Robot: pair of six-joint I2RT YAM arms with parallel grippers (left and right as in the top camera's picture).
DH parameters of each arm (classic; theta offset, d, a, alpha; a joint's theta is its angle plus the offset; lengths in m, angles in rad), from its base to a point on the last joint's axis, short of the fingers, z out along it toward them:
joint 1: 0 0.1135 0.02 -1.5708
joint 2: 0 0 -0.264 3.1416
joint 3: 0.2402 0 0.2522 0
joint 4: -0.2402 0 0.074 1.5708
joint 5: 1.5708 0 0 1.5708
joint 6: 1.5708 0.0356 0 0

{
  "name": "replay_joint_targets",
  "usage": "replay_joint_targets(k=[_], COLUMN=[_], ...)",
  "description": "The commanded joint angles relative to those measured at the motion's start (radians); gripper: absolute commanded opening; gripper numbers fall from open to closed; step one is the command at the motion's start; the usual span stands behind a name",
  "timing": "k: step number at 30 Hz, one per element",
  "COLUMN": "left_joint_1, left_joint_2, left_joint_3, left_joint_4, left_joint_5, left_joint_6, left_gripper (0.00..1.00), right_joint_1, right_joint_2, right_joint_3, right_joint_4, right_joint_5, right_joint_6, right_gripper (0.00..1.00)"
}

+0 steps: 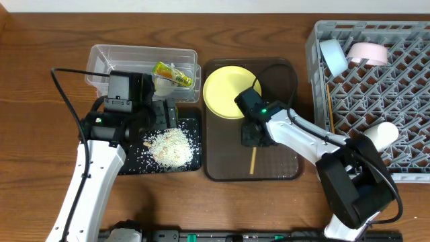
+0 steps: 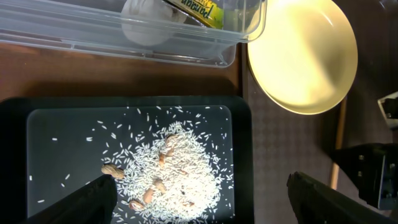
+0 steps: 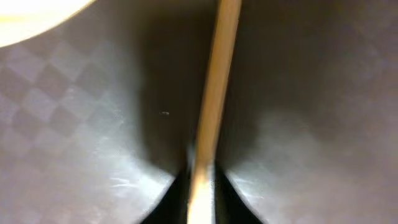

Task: Sort waste into correct bins and load items into the dishwasher rack
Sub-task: 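Place the second chopstick into the rack with the right gripper, then reach the right gripper to the yellow plate rim and grasp it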

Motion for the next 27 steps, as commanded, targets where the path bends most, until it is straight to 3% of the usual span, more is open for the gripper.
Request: replay_joint_targets(k=[1,5,16,22,27], left_joint_1=[0.003,0.003,0.003,0.003,0.003], left_joint_2=[0.006,0.006,0.006,0.006,0.006], left_joint_3=[0.008,0.008,0.008,0.008,0.008], left_joint_4=[0.000,0.000,0.001,0.000,0.000], left_joint_5=[-0.006,-0.006,-0.006,-0.006,-0.006], left_joint_6=[-0.002,-0.002,-0.002,-0.002,-0.002], left_gripper=[0.89,0.90,0.90,0.90,0.89], right_joint_1=[-0.026,-0.102,-0.430,-0.604,-0.653], right_joint_2=[-0.005,-0.102,-0.448,-0.430,-0.344], right_joint_3=[-0.011,-0.011,0.051,0.050,0.050], right_joint_4=[-0.029,-0.057,-0.120,-0.148,-0.145], right_joint_5=[0.056,0.102,0.039,-0.017,-0.018], right_joint_6=[0.036,-0.029,-0.500,-0.622,-0.637], right_gripper=[0.02,0.01,0.01,0.01,0.01])
